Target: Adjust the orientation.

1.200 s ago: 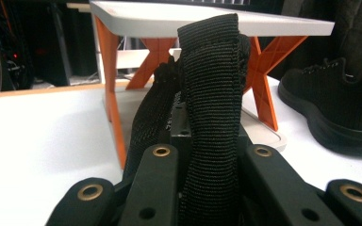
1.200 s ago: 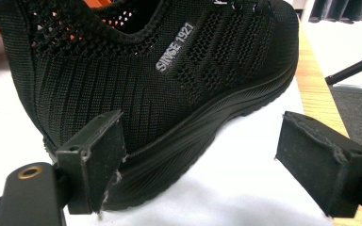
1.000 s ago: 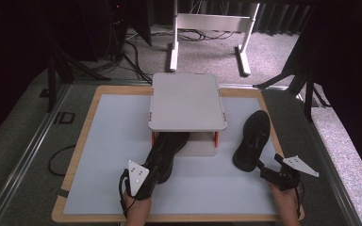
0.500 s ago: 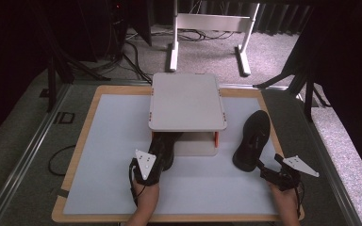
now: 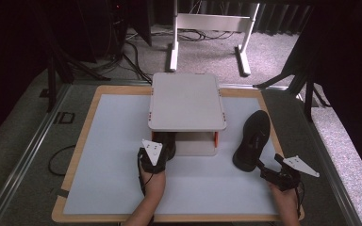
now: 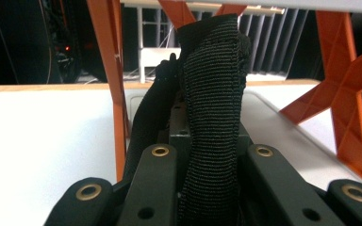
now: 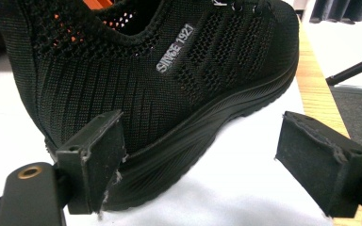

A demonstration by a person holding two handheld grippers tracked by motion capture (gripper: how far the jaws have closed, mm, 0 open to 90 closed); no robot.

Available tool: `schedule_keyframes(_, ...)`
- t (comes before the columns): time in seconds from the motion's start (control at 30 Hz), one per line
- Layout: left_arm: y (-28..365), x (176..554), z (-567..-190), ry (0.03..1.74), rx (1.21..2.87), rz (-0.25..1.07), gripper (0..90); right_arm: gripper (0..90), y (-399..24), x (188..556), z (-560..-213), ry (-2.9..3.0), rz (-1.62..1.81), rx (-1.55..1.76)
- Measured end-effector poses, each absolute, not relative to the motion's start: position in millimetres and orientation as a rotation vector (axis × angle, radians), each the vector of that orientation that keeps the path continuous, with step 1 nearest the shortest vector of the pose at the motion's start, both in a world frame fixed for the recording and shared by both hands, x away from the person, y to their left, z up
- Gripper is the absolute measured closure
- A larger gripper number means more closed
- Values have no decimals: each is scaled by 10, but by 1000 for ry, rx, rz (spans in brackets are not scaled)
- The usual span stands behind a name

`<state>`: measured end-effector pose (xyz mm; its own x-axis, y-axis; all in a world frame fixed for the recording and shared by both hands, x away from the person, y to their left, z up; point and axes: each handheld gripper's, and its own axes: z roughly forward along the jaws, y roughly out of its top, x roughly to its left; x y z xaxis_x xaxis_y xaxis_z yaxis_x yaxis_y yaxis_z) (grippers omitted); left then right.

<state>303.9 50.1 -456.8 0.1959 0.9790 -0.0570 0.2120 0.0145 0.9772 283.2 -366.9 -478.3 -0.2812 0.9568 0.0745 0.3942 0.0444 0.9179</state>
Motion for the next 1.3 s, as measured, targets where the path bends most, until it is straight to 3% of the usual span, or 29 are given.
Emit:
schedule_keyframes(0.33,423,3126,-4624,1231,1448,930,795,153,-3666,2831,-4783,1735,1214,1361)
schedule_keyframes(0.63,468,3226,-4672,1248,1471,818,734,153,-3665,2831,-4783,1738,1214,1359)
schedule_keyframes(0.67,480,3228,-4660,1231,1474,801,712,153,-3665,2831,-4783,1738,1214,1360)
schedule_keyframes(0.9,575,3228,-4580,1197,1490,768,273,153,-3664,2831,-4783,1738,1212,1358)
schedule_keyframes(1.0,612,3214,-4545,1170,1504,758,175,152,-3663,2832,-4783,1738,1212,1360)
schedule_keyframes(1.3,694,3114,-4390,1062,1586,693,124,153,-3663,2831,-4783,1737,1210,1360)
